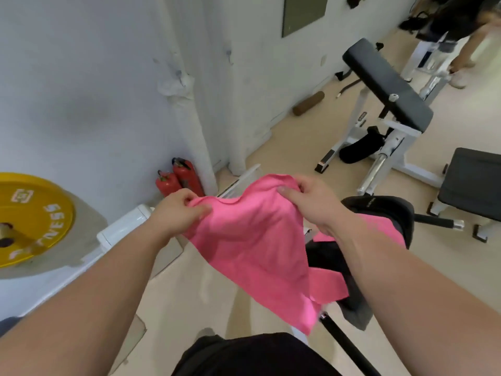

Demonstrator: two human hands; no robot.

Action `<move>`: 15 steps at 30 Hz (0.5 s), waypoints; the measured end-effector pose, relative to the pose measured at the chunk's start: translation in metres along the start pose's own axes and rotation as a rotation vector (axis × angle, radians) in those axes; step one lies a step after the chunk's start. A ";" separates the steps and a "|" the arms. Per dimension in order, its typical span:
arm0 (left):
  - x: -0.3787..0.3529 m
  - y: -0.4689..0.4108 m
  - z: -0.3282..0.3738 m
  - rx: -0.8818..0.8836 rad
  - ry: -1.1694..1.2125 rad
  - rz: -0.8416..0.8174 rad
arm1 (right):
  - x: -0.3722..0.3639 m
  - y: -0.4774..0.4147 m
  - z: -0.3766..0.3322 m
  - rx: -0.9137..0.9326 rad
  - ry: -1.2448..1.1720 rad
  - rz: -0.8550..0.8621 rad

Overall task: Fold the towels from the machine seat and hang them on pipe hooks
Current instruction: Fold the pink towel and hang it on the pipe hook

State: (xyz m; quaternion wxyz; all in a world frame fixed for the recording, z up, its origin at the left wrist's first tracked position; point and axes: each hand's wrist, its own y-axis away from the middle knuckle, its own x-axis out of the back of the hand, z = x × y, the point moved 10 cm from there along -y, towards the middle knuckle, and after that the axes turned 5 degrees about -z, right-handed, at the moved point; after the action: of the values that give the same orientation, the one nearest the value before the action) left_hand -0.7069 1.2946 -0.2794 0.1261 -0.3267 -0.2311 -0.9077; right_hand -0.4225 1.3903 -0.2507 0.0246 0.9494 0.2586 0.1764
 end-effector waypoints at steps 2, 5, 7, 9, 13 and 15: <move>0.001 0.003 0.000 -0.102 0.038 -0.096 | -0.052 -0.016 -0.020 0.016 0.011 -0.113; -0.001 0.006 0.017 -0.291 0.244 -0.221 | -0.113 -0.036 -0.032 -0.025 0.062 -0.208; 0.006 0.003 0.018 -0.354 0.209 -0.219 | -0.143 -0.045 -0.035 -0.062 0.065 -0.214; 0.020 -0.004 0.012 -0.369 0.141 -0.167 | -0.161 -0.052 -0.039 -0.061 0.084 -0.205; 0.050 -0.021 -0.005 -0.393 0.162 -0.102 | -0.184 -0.063 -0.033 -0.099 0.070 -0.245; 0.064 -0.029 -0.013 -0.375 0.183 -0.063 | -0.188 -0.067 -0.023 -0.113 0.087 -0.257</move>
State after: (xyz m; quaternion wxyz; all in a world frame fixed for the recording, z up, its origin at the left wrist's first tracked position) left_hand -0.7733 1.3082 -0.2568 0.0553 -0.2535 -0.0558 -0.9641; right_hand -0.6139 1.3535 -0.2990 0.0894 0.8970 0.3685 0.2272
